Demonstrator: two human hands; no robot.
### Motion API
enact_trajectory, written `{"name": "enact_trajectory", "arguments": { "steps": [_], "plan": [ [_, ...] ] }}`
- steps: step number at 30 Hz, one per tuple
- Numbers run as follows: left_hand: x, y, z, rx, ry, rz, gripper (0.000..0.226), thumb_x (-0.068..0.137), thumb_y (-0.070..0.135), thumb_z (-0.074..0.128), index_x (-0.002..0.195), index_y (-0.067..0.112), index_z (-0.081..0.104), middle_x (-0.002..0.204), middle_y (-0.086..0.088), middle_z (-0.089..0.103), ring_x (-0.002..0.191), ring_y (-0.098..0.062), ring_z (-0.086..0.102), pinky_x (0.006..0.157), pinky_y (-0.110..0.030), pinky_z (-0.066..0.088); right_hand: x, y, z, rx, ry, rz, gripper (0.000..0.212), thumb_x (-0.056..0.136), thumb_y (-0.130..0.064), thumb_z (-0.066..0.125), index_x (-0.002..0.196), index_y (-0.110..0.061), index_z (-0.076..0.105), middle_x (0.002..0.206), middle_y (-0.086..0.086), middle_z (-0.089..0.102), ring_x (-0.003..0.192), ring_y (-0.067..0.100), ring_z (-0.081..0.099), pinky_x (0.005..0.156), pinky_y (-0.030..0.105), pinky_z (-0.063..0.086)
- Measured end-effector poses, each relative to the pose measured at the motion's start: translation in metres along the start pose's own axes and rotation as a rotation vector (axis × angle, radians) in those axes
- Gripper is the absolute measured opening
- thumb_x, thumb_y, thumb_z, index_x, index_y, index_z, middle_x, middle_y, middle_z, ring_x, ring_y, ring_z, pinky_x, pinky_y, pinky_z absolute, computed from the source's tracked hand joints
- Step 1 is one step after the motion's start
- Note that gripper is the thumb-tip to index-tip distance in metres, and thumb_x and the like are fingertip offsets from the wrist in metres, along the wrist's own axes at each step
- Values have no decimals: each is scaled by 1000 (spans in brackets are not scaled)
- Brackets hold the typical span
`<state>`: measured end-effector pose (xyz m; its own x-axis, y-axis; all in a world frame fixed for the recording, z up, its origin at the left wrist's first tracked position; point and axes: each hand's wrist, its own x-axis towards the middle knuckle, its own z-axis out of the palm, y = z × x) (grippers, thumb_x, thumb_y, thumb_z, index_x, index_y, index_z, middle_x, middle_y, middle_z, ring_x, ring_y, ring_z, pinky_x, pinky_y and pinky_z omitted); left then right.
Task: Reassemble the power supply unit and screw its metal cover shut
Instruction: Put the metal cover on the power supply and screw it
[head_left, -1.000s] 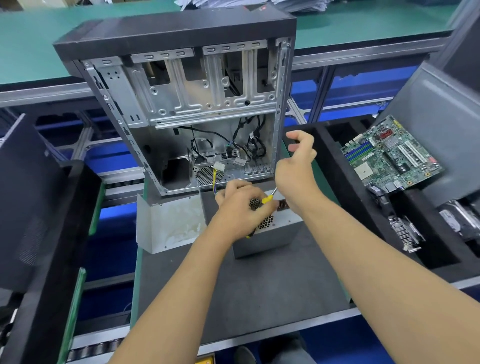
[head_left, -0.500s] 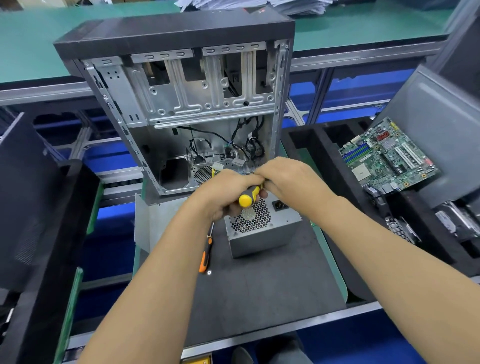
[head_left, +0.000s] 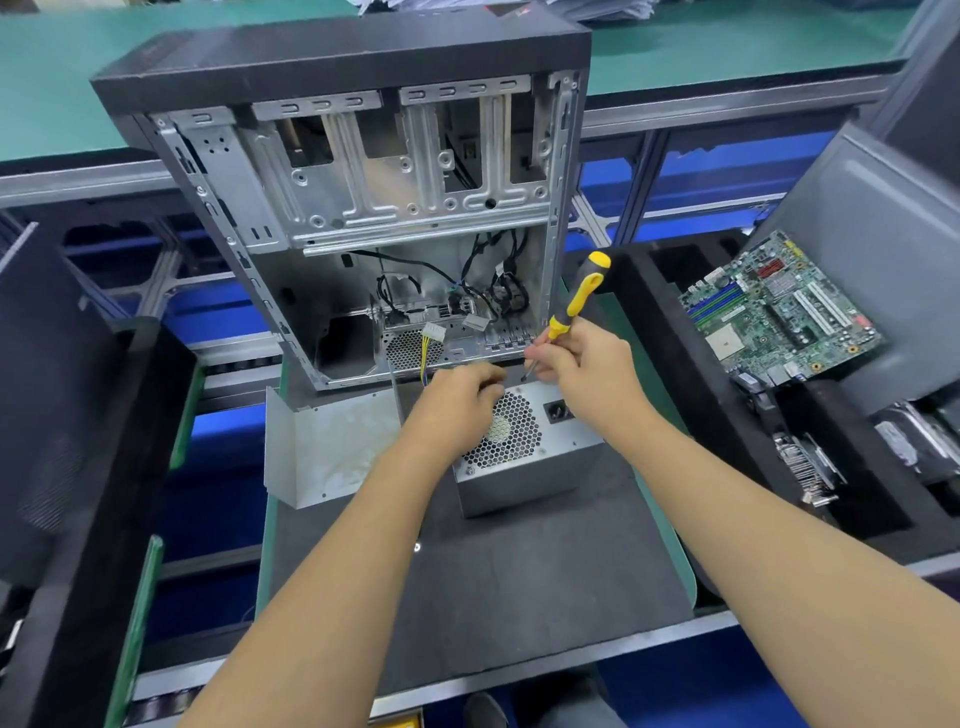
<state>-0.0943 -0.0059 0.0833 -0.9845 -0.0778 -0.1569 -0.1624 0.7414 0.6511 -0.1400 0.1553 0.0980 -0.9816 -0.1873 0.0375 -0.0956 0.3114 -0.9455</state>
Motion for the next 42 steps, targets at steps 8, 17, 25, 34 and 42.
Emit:
{"name": "enact_trajectory", "arguments": {
  "steps": [8, 17, 25, 34, 42],
  "plan": [
    [1, 0, 1, 16, 11, 46, 24, 100, 25, 56, 118, 22, 73, 113, 1, 72, 107, -21, 61, 93, -34, 48, 0, -1, 3, 29, -76, 28, 1, 92, -1, 64, 91, -1, 65, 80, 2, 71, 69, 5, 71, 63, 15, 55],
    [2, -3, 2, 11, 13, 58, 24, 101, 25, 54, 117, 23, 72, 104, -1, 71, 100, -24, 60, 85, -34, 48, 1, 6, 7, -93, -64, -43, 12, 95, -8, 61, 85, -14, 63, 80, 2, 72, 77, 12, 72, 77, 36, 61],
    [1, -2, 3, 1, 24, 64, 24, 100, 26, 56, 117, 24, 73, 107, 0, 73, 103, -23, 62, 92, -38, 50, -1, 7, 5, -4, -33, -11, 12, 92, -8, 66, 84, -17, 63, 78, -2, 72, 78, 13, 72, 71, 24, 60],
    [0, 8, 11, -55, 165, 39, 19, 83, 39, 77, 97, 26, 78, 88, 3, 75, 88, -17, 67, 79, -36, 55, 4, -8, 2, -409, -116, -167, 15, 87, -20, 70, 78, -25, 59, 75, -12, 64, 80, -14, 54, 61, 1, 38],
    [0, 7, 22, -27, 280, 49, 13, 88, 35, 72, 85, 23, 73, 78, 0, 72, 79, -27, 65, 68, -38, 52, 8, -57, -15, -337, -262, -246, 74, 81, -41, 76, 139, -43, 31, 116, -12, 53, 94, 2, 57, 75, 18, 45]
  ]
}}
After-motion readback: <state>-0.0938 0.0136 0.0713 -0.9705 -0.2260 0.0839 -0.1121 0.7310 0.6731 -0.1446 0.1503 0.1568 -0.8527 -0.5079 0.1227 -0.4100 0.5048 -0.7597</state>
